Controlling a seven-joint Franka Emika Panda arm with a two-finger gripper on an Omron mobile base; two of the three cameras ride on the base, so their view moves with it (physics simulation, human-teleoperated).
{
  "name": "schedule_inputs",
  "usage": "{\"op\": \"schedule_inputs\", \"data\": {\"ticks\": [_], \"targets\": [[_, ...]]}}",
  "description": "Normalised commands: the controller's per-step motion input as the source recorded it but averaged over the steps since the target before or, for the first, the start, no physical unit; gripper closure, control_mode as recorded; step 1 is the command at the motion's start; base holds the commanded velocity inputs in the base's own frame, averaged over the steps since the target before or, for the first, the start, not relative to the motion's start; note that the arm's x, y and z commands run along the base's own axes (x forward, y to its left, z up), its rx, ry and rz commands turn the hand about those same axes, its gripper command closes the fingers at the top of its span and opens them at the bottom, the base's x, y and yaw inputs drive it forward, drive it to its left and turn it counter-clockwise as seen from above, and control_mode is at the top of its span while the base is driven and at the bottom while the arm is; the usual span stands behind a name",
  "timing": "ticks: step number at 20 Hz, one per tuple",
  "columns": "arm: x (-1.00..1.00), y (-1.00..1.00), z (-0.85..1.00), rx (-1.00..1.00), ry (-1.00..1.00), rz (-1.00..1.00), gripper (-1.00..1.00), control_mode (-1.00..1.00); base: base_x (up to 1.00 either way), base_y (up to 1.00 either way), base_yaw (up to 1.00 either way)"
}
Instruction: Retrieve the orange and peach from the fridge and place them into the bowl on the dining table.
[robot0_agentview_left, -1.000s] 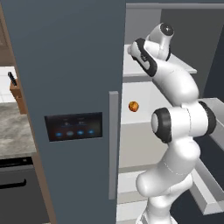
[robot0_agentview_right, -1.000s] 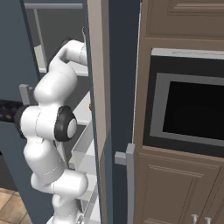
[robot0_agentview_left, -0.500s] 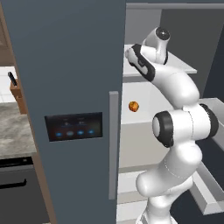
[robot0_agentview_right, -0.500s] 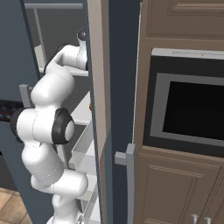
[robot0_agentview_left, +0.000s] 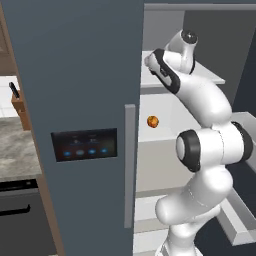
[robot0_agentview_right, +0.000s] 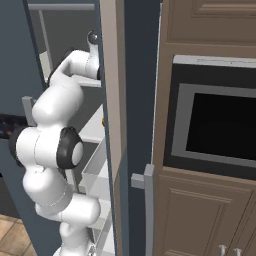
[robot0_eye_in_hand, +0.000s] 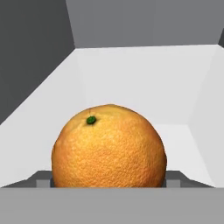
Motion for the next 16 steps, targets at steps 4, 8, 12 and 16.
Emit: {"op": "schedule_inputs", "data": {"ticks": [4,8,12,16], "targets": [[-1.00,-0.19,0.09,0.00,0.00,0.00,1.00,-1.00,0.00,0.00,0.00],[-1.00,-0.03,0.19,0.00,0.00,0.00,1.00,-1.00,0.00,0.00,0.00],[-1.00,0.00,0.21,0.00,-0.09,0.00,1.00,-1.00,0.00,0.00,0.00],[-1.00,0.00,0.08,0.00,-0.13,0.00,1.00,-1.00,0.00,0.00,0.00]]}}
